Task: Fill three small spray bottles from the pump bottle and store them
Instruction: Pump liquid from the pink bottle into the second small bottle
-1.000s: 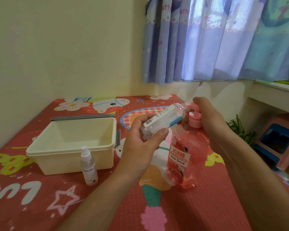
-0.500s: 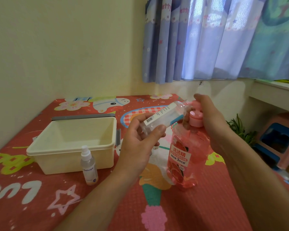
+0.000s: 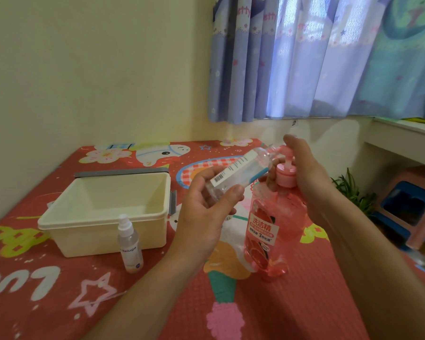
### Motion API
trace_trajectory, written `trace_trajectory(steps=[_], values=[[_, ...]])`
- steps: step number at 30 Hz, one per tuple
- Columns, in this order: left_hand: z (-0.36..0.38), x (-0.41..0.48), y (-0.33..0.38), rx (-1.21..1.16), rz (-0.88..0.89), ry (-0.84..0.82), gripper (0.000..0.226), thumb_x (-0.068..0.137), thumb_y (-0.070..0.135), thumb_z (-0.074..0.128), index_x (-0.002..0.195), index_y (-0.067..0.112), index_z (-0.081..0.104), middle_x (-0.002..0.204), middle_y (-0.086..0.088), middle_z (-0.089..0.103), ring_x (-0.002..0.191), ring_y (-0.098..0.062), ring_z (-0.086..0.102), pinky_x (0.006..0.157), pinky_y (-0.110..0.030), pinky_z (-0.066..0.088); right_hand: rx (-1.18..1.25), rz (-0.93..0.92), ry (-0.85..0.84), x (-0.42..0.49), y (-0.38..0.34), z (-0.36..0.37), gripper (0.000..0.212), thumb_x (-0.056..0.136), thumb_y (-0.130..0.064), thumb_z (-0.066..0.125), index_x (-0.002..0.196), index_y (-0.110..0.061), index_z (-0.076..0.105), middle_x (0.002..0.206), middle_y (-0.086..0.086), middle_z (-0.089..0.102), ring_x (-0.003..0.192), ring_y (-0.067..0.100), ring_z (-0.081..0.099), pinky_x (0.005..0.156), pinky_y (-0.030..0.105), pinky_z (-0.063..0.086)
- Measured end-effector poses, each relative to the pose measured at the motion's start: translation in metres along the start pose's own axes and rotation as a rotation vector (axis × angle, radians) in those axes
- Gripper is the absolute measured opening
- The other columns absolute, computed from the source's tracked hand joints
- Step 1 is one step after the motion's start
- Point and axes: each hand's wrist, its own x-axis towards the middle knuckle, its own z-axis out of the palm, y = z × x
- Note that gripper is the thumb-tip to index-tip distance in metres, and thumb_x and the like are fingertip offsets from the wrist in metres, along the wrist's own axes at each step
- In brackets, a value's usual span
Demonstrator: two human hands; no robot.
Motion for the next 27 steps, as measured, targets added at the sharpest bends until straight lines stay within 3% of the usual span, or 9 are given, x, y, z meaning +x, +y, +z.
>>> trace_trajectory(steps=[5,11,17,22,27], values=[[-0.0023,-0.0007,-0.0009,-0.003,-0.01,0.005,0.034,0.076,0.027,0.073,0.106,0.034,0.059,0.101,-0.003,0.07,0.087,-0.016,0.069,0.065,-0.017,0.053,-0.024,-0.031,-0.007,-0.0004,-0.001,0.0006,0.053,0.096,-0.044,0.04,0.058,-0.013,0.059,0.055,0.011,0.06,0.046,0.014,0.056,0.052,0.032,0.035],[-0.0011,-0.0014,0.0003,-0.005,-0.002,-0.016,0.045,0.07,0.032,0.071,0.113,0.028,0.058,0.101,-0.005,0.07,0.086,-0.013,0.07,0.064,-0.017,0.053,-0.002,-0.007,-0.017,-0.0007,-0.0004,-0.0001,0.064,0.092,-0.061,0.04,0.06,-0.01,0.061,0.055,0.01,0.061,0.051,0.018,0.054,0.051,0.03,0.037],[-0.0029,0.0,-0.0032,0.003,-0.013,-0.009,0.032,0.083,0.017,0.07,0.109,0.031,0.058,0.101,-0.005,0.07,0.084,-0.013,0.069,0.064,-0.017,0.053,-0.025,-0.035,-0.023,0.0,-0.0006,0.0001,0.052,0.096,-0.044,0.039,0.061,-0.012,0.059,0.054,0.011,0.059,0.044,0.013,0.055,0.052,0.032,0.034],[-0.0025,-0.0012,-0.0005,0.003,-0.005,-0.01,0.041,0.071,0.032,0.072,0.11,0.031,0.059,0.105,-0.014,0.068,0.089,-0.021,0.068,0.065,-0.017,0.053,0.002,-0.01,-0.017,-0.0014,-0.0006,0.0001,0.062,0.094,-0.058,0.04,0.057,-0.012,0.061,0.056,0.011,0.061,0.054,0.019,0.056,0.054,0.032,0.038],[-0.0014,-0.0007,-0.0025,0.002,0.0,-0.011,0.033,0.081,0.02,0.072,0.109,0.032,0.058,0.105,-0.01,0.069,0.088,-0.016,0.069,0.064,-0.016,0.052,-0.01,-0.017,-0.015,0.001,-0.0003,-0.0005,0.057,0.095,-0.05,0.038,0.059,-0.012,0.06,0.056,0.012,0.06,0.046,0.015,0.055,0.052,0.032,0.035]])
